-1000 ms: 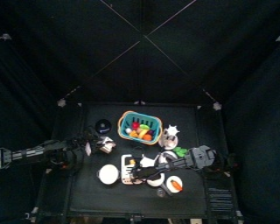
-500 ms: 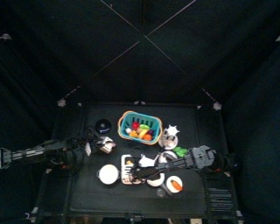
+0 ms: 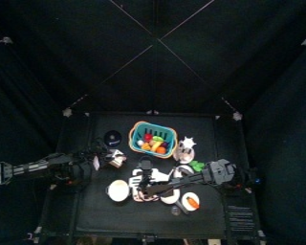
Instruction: Grab corn and place on stove
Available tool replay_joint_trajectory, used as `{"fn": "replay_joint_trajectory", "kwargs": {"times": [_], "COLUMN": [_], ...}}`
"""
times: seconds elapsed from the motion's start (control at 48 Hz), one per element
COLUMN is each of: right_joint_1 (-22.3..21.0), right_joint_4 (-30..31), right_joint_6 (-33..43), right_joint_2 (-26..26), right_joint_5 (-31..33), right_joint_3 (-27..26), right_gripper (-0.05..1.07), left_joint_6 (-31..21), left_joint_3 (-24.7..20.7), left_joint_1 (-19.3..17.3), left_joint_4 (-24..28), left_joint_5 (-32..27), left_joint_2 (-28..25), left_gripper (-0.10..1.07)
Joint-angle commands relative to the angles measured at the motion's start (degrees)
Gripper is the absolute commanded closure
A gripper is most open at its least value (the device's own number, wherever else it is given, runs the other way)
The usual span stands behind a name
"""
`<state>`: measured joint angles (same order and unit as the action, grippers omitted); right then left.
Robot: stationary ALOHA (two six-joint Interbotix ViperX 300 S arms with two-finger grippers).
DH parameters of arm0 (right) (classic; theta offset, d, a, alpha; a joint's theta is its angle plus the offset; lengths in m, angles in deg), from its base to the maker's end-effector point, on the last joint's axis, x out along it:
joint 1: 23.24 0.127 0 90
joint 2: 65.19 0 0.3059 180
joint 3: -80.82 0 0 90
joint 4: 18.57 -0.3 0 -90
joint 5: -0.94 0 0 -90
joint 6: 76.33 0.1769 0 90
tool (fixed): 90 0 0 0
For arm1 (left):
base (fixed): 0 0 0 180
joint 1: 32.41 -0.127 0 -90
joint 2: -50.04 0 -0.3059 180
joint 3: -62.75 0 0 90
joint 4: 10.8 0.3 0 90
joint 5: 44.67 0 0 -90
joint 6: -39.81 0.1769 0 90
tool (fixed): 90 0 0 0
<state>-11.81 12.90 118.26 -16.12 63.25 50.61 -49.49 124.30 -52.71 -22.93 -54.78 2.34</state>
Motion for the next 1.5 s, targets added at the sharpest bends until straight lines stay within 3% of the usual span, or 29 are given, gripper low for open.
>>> {"fn": "replay_joint_trajectory", "kwargs": {"times": [0.0,0.25,0.542,1.042,1.167,1.479], "right_joint_1": [-0.18,-1.76,-3.69,-4.13,-3.87,-3.69], "right_joint_4": [-1.32,-5.89,-6.42,-5.19,-2.37,-2.37], "right_joint_6": [-2.72,-6.5,-6.59,-6.59,-7.03,-25.49], "right_joint_2": [0.7,-1.23,-1.32,-0.53,0.88,6.77], "right_joint_5": [-0.26,-0.26,-0.26,-0.53,-0.53,5.19], "right_joint_3": [-2.72,-2.02,1.41,0.7,0.0,0.26], "right_gripper": [0.18,0.43,0.43,0.43,0.43,0.43], "left_joint_6": [0.0,0.0,0.0,0.0,0.0,0.0], "left_joint_3": [-0.88,-0.88,-0.79,-0.7,-0.7,-0.7], "left_joint_1": [0.09,0.09,0.09,0.09,0.09,0.09], "left_joint_4": [0.0,0.0,0.0,0.0,-0.09,-0.18], "left_joint_5": [0.26,0.26,0.26,0.26,0.26,0.18], "left_joint_2": [-0.26,-0.26,-0.26,-0.26,-0.18,-0.18], "left_gripper": [0.17,0.17,0.17,0.17,0.17,0.17]}}
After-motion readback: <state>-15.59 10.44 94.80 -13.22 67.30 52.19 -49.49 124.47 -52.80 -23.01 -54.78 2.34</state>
